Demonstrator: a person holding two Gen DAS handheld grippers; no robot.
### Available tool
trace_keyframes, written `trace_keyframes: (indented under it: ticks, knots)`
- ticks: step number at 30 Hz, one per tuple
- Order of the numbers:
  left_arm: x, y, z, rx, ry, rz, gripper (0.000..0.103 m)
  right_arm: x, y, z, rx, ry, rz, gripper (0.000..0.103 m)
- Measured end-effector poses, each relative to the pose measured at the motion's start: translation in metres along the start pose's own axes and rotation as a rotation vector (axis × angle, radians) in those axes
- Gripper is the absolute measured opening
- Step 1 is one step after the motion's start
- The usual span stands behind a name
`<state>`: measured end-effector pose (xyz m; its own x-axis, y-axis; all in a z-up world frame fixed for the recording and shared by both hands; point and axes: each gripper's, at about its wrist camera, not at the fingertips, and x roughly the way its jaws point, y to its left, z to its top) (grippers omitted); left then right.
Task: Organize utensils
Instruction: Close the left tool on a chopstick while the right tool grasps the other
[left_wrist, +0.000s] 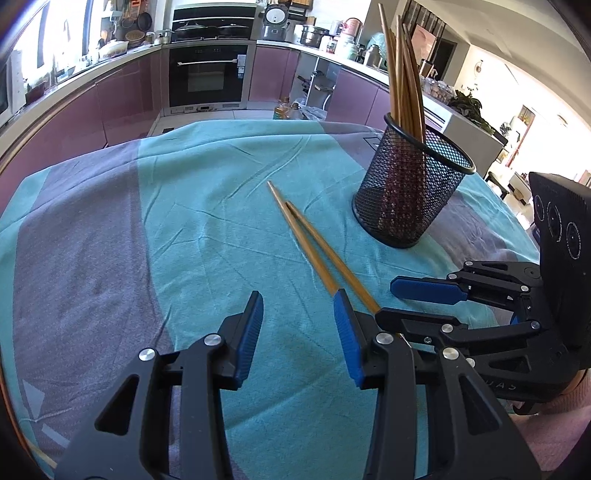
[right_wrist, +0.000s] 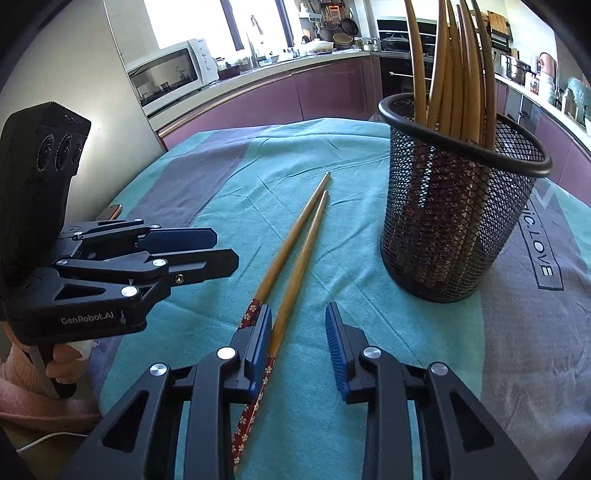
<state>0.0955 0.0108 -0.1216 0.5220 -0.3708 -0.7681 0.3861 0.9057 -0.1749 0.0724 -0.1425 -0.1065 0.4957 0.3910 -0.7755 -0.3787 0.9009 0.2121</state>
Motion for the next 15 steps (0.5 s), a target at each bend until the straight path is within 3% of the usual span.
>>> trace_keyframes:
  ticks: [15]
  knots:
    - [0.025, -0.022, 0.005, 0.056, 0.042, 0.012, 0.038, 0.000, -0.010, 0.000, 0.039, -0.009, 0.006, 0.021]
